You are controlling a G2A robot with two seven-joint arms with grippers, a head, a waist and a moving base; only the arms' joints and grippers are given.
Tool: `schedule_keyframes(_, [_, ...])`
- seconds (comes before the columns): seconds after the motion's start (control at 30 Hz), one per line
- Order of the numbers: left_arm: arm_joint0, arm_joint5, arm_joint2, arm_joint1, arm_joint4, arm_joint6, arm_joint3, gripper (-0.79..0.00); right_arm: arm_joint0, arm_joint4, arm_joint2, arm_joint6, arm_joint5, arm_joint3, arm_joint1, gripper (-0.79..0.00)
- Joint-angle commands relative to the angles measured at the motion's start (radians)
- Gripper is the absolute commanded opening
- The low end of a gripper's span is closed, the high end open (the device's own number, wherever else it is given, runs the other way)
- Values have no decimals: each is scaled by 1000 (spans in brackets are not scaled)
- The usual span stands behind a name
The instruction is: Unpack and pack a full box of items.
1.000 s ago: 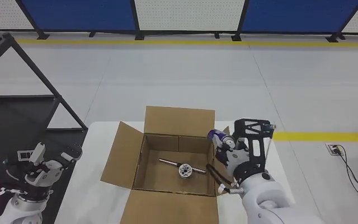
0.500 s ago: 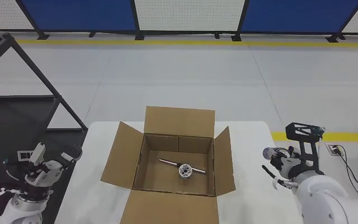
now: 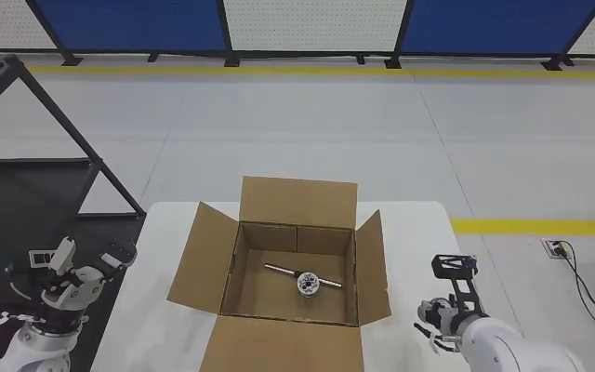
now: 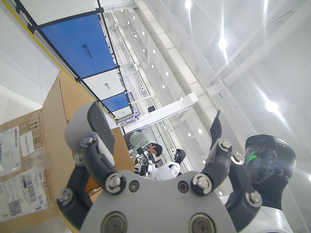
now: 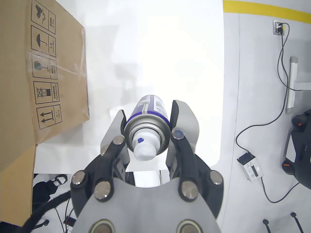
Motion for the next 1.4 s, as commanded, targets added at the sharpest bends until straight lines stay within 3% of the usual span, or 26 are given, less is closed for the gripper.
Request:
schedule_keyframes(0.0, [0, 0, 0, 0, 0, 0, 0, 0, 29, -20, -20, 0, 35, 52, -2, -785])
schedule_keyframes(0.23, [0, 0, 0, 0, 0, 0, 0, 0, 122, -74, -84, -19, 142, 214, -13, -785])
schedule_keyframes(0.53, [0, 0, 0, 0, 0, 0, 0, 0, 137, -89, -54, -118, 241, 321, -23, -785])
schedule_keyframes(1.17, [0, 0, 0, 0, 0, 0, 0, 0, 137, -17, -17, -187, 269, 440, -29, -776])
schedule_keyframes(1.3, [0, 0, 0, 0, 0, 0, 0, 0, 137, -8, -14, -196, 268, 454, -30, -662])
schedule_keyframes(1.37, [0, 0, 0, 0, 0, 0, 0, 0, 138, -4, -11, -196, 270, 459, -30, -560])
